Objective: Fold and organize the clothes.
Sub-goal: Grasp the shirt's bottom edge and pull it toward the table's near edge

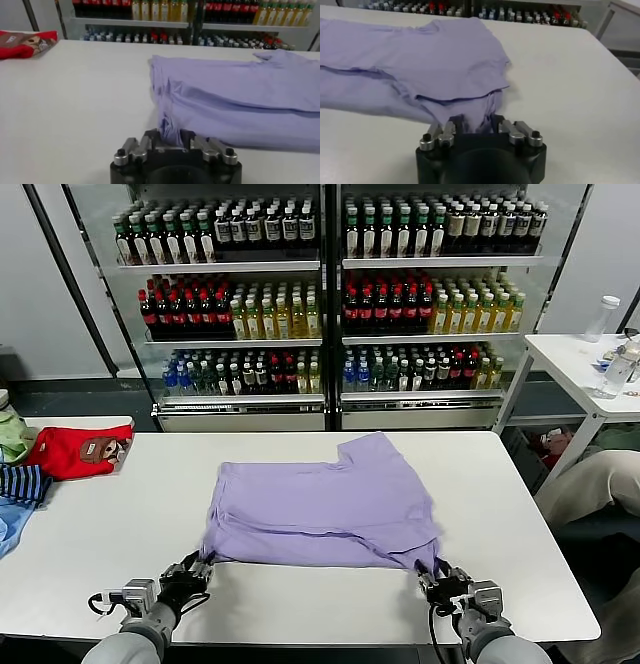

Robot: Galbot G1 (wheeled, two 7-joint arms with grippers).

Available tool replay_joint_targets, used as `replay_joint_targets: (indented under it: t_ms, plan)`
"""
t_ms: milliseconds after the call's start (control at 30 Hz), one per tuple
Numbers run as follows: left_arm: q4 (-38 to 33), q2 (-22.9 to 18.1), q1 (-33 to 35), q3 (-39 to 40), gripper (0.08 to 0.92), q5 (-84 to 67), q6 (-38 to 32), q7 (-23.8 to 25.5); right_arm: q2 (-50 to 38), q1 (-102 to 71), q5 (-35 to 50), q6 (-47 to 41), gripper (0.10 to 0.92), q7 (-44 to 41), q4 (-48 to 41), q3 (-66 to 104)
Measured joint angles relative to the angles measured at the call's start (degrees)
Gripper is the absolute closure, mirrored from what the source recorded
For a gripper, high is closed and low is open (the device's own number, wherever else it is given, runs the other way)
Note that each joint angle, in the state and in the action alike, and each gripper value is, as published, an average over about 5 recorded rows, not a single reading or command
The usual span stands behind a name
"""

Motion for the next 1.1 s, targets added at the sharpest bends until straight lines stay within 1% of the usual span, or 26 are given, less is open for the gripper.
replay_joint_targets:
  t_ms: [133, 200, 300, 500, 800, 900, 1000, 1100]
  plan:
    - [-0.6, 0.2, 0.5, -0.5, 0.802, -0.1, -0.3, 0.1, -0.7, -1.7, 1.4, -0.5, 0.861, -0.3, 1.7, 1.8]
    - [-1.5, 0.6, 1.2, -0.9, 0.859, -0.1, -0.4, 0.1, -1.2, -3.2, 2.2, -0.7, 0.886, -0.4, 3.2, 3.4]
    - [-3.6, 1.2, 3.0, -1.9, 0.905, -0.1, -0.7, -0.1, -1.6, -6.0, 3.4, -0.9, 0.901, -0.7, 5.9, 6.3]
    - [-8.0, 2.6, 8.3, -4.8, 0.911, 0.4, -1.6, 0.0, -1.4, -12.8, 5.7, -1.0, 0.902, -0.6, 10.8, 10.4]
    - [-9.4, 3.0, 15.5, -7.7, 0.911, 1.9, -4.0, 0.4, -0.5, -19.8, 6.5, -1.1, 0.902, -1.0, 15.2, 12.4]
    - [-9.4, 3.2, 16.7, -8.3, 0.911, 2.7, -4.5, 0.4, -0.5, -20.8, 6.1, -1.1, 0.870, -1.3, 15.7, 12.8]
    - [-9.0, 3.4, 17.3, -8.8, 0.899, 3.3, -4.7, 0.2, -0.7, -21.4, 5.3, -0.9, 0.795, -1.5, 15.9, 13.4]
    - [-8.8, 3.2, 17.5, -9.1, 0.849, 3.8, -4.7, 0.1, -1.0, -21.6, 4.4, -0.5, 0.717, -1.7, 15.9, 14.0]
